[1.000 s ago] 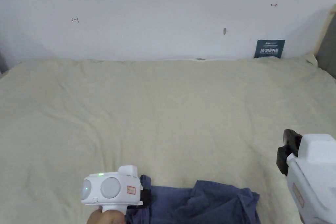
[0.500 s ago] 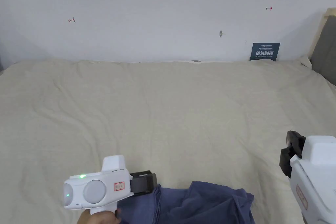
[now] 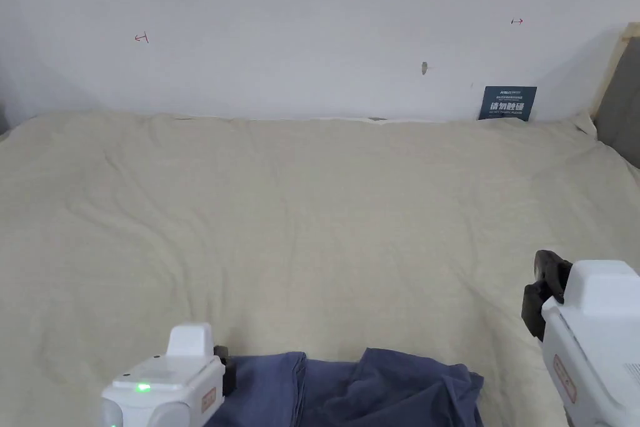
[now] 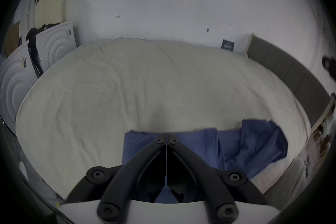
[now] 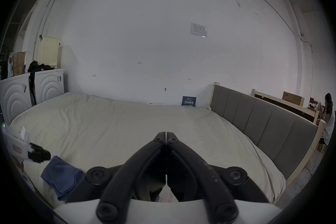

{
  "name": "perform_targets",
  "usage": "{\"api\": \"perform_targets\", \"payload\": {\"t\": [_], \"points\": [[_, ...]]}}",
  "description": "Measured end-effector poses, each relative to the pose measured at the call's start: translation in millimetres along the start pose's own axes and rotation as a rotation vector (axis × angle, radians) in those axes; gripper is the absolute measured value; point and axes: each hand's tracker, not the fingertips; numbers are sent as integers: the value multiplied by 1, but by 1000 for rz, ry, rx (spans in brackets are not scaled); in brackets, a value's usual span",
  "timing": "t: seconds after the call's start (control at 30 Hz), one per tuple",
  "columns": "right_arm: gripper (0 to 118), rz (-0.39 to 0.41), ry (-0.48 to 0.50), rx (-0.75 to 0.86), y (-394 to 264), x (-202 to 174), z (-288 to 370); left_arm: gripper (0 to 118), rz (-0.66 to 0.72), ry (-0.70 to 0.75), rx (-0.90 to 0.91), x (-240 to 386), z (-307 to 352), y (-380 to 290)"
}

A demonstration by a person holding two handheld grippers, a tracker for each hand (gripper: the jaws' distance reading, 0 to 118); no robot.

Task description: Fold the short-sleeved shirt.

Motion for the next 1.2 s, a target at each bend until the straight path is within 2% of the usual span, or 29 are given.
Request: {"api": "perform_targets", "payload": {"t": [0.3, 0.4, 0.47, 0.6, 0.77, 0.93, 1.07, 1.1, 1.2], "points": [[1, 0, -15, -22, -4, 7, -1, 1, -12, -130, -111, 52, -37, -35], [1, 1, -21, -27, -5, 10, -1, 1, -30, -147, -181, 65, -54, -50], [1, 3, -25, -34, -6, 12, -1, 1, -63, -104, -126, 72, -53, -57], [1, 8, -30, -39, -7, 14, -1, 1, -95, -116, -154, 70, -53, -48], [1, 5, -28, -29, -3, 14, 1, 1, 13, -217, -92, 45, -22, -21], [1, 11, -20, -24, 1, 10, 0, 5, 170, -280, -53, -9, 5, 5], [1, 16, -11, -27, 2, 5, -4, 30, 327, -340, -96, -64, 11, 15], [1, 16, -8, -28, 2, 3, -5, 40, 359, -353, -108, -76, 10, 15], [1, 18, 1, -36, 2, -2, -9, 95, 448, -346, -172, -105, 4, 15]]}}
